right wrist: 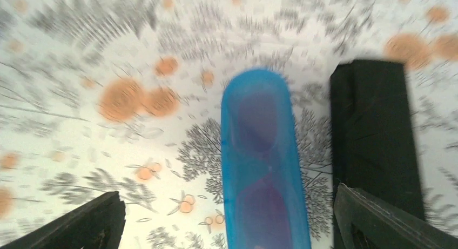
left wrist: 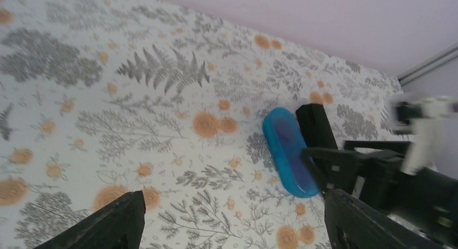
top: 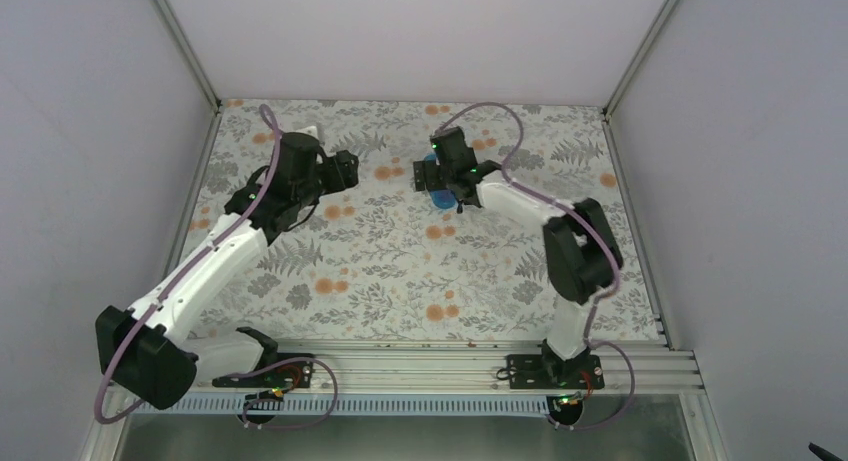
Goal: Organize the sunglasses
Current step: Move the sunglasses case at the center of the board, then reset both arms
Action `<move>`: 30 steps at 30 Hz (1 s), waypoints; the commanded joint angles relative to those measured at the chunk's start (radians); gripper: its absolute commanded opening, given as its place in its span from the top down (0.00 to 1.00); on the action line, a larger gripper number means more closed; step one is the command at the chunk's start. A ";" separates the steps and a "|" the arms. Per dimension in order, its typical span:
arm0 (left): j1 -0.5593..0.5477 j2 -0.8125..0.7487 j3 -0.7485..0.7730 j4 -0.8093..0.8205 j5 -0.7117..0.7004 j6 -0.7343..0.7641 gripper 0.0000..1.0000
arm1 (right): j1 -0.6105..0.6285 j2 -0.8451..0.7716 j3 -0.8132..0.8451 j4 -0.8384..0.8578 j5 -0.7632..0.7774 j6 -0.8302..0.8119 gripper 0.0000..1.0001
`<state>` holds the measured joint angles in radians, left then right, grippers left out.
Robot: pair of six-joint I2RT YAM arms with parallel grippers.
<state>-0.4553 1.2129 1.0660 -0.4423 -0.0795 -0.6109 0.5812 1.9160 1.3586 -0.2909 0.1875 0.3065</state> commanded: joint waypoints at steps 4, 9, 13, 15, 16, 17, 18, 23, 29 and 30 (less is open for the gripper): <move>0.004 -0.133 0.077 -0.086 -0.122 0.094 0.14 | -0.003 -0.396 -0.209 -0.018 0.170 0.104 0.00; 0.003 -0.235 0.075 -0.102 -0.211 0.151 0.00 | -0.003 -0.695 -0.386 -0.073 0.334 0.170 0.00; -0.001 -0.310 0.053 -0.105 -0.300 0.200 0.00 | -0.002 -0.922 -0.458 -0.136 0.433 0.177 0.00; -0.002 -0.347 0.042 -0.102 -0.330 0.223 0.00 | -0.003 -1.027 -0.473 -0.170 0.483 0.182 0.00; -0.003 -0.365 0.036 -0.102 -0.349 0.228 0.00 | -0.002 -1.077 -0.477 -0.185 0.496 0.184 0.00; -0.005 -0.388 0.030 -0.102 -0.371 0.229 0.00 | -0.003 -1.131 -0.482 -0.194 0.522 0.180 0.00; -0.006 -0.410 0.024 -0.098 -0.386 0.232 0.00 | -0.003 -1.179 -0.488 -0.194 0.541 0.171 0.00; -0.006 -0.554 -0.040 -0.022 -0.418 0.282 0.00 | -0.002 -1.365 -0.490 -0.185 0.635 0.126 0.00; -0.006 -0.652 -0.096 0.044 -0.408 0.325 0.00 | -0.003 -1.466 -0.496 -0.176 0.691 0.109 0.00; -0.006 -0.656 -0.097 0.047 -0.407 0.330 0.00 | -0.002 -1.472 -0.496 -0.173 0.691 0.109 0.00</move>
<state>-0.4583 0.5777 0.9962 -0.4515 -0.4706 -0.3313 0.5812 0.4717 0.8787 -0.4683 0.7971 0.4305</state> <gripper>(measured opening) 0.999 0.999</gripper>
